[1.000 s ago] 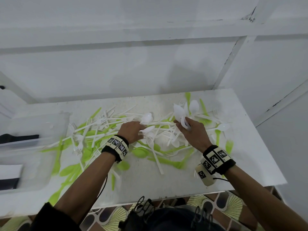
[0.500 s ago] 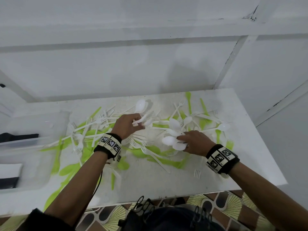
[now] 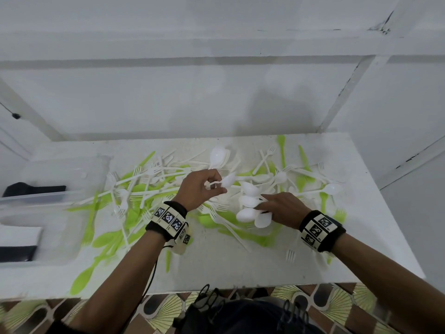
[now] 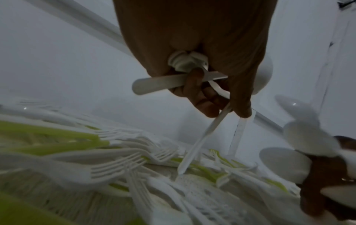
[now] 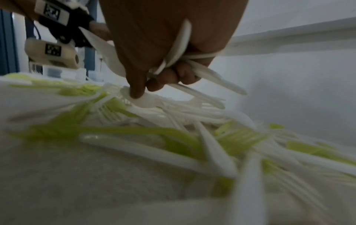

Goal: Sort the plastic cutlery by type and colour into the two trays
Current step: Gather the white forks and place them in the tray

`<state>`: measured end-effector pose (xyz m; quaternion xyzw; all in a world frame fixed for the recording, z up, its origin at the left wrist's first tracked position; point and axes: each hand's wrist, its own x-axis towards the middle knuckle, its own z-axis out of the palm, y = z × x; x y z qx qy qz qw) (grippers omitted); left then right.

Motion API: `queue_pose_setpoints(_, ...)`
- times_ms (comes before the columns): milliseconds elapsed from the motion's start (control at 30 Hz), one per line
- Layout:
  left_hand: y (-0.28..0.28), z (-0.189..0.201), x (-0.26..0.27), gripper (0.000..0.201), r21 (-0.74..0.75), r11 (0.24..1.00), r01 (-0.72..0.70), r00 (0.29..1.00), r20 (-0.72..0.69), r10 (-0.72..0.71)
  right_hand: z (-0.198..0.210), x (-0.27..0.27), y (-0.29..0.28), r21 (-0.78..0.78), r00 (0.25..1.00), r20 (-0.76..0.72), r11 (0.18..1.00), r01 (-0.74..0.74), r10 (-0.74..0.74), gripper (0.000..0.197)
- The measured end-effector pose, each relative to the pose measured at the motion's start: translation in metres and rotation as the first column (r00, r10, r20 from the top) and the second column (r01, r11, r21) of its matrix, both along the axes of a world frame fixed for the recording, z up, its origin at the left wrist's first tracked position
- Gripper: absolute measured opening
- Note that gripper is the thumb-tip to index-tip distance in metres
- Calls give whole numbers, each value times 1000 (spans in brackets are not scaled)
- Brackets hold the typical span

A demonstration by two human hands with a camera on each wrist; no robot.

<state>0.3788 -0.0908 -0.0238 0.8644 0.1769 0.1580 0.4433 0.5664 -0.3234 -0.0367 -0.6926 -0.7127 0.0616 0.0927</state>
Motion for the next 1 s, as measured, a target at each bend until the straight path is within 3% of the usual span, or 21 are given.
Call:
queue_pose_setpoints(167,1,-2,-6,37,-32,997,-68,995,75,70,5,-18,2,322,992,-102,942,98,-69,44)
queue_pose_setpoints(267,0,-1,-6,24,-213,973,-91,994,39,102,10,-29,7,442,949,-261,852,280,-176,16)
queue_pose_setpoints(333,-6,3,-6,11,-329,941,-80,995,23,93,19,-36,13,419,844,-476,780,465,-248,26)
queue_pose_setpoints(467,-17,0,-4,7,-358,933,-40,999,20,51,38,-39,18,148,478,-810,670,727,-339,63)
queue_pose_setpoints(567,-23,-2,3,37,-346,938,-4,998,56,25,46,-34,21,-6,275,-870,567,824,-409,72)
queue_pose_setpoints(667,-28,-1,16,46,-277,961,21,998,55,-6,40,-25,23,-79,190,-876,521,850,-443,62)
queue_pose_setpoints(767,-34,-3,31,40,-144,989,16,1000,20,-13,32,-18,18,-136,156,-876,545,828,-456,56)
queue_pose_setpoints(833,-38,-6,39,35,-93,995,24,1000,11,-23,25,-11,12,-162,202,-844,595,787,-497,53)
queue_pose_setpoints(933,-41,-13,53,18,-65,997,46,998,-28,-48,9,-1,5,-219,254,-792,647,731,-555,80)
queue_pose_setpoints(1000,-42,-15,64,16,-32,999,41,992,-122,-44,8,4,1,-202,303,-765,659,724,-568,68)
